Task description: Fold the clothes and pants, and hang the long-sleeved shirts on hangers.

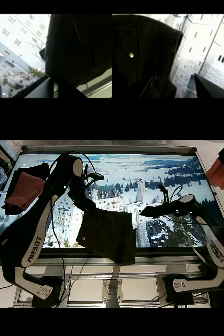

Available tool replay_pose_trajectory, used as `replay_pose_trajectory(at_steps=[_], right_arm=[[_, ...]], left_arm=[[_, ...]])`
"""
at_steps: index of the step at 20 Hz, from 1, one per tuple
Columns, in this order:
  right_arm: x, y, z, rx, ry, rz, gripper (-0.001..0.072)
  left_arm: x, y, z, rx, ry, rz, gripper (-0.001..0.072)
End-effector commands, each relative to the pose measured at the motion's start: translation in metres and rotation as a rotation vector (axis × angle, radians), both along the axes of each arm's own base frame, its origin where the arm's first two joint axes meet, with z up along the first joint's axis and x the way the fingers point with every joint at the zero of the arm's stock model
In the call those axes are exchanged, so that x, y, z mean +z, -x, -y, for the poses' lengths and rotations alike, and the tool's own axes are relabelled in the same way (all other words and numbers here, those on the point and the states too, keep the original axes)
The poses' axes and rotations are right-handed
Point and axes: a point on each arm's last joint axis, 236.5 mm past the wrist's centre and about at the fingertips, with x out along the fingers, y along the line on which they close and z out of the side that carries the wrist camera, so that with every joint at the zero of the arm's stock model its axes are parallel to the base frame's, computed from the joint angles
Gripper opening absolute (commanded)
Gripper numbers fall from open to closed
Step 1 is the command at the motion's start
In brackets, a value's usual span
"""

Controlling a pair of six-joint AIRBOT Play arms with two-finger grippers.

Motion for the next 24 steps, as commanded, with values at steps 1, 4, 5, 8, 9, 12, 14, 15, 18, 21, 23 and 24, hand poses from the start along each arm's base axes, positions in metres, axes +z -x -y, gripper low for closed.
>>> replay_pose_trajectory(at_steps=[1,4,5,8,9,12,14,15,18,21,23,24], right_arm=[[-0.027,-0.012,-0.025,0.047,-0.029,-0.041,0.054],[-0.032,-0.02,-0.051,0.101,-0.02,-0.026,0.0539],[-0.033,-0.023,-0.056,0.102,-0.015,-0.022,0.0538],[-0.041,-0.025,-0.062,0.077,0.001,-0.042,0.0537],[-0.045,-0.023,-0.064,0.08,0.0,-0.054,0.0537],[-0.053,-0.019,-0.072,0.082,-0.016,-0.081,0.0483],[-0.053,-0.015,-0.084,0.096,-0.033,-0.091,0.0468],[-0.053,-0.011,-0.091,0.113,-0.032,-0.091,0.0429],[-0.053,-0.001,-0.106,0.153,-0.032,-0.094,0.0202],[-0.031,0.004,-0.109,0.211,-0.079,-0.11,0.0025],[0.007,-0.006,-0.103,0.248,-0.117,-0.067,0.0024],[0.031,-0.019,-0.097,0.238,-0.124,-0.02,0.0024]], left_arm=[[-0.001,0.0,-0.002,0.009,-0.002,-0.008,0.0034],[-0.001,0.001,-0.002,0.008,-0.002,-0.009,0.0034],[-0.001,0.0,-0.002,0.009,-0.002,-0.008,0.0034],[-0.001,0.0,-0.002,0.008,-0.002,-0.008,0.0035],[-0.001,0.0,-0.002,0.008,-0.002,-0.008,0.0035],[-0.001,0.001,-0.002,0.008,-0.002,-0.009,0.0035],[-0.001,0.0,-0.002,0.008,-0.002,-0.008,0.0035],[-0.001,0.0,-0.002,0.008,-0.001,-0.008,0.0035],[-0.001,0.0,-0.002,0.009,-0.002,-0.008,0.0035],[-0.001,-0.004,-0.011,0.025,-0.012,-0.001,0.0035],[0.001,-0.014,-0.031,0.075,-0.043,0.021,0.0034],[0.004,-0.024,-0.045,0.13,-0.057,0.058,0.0034]])
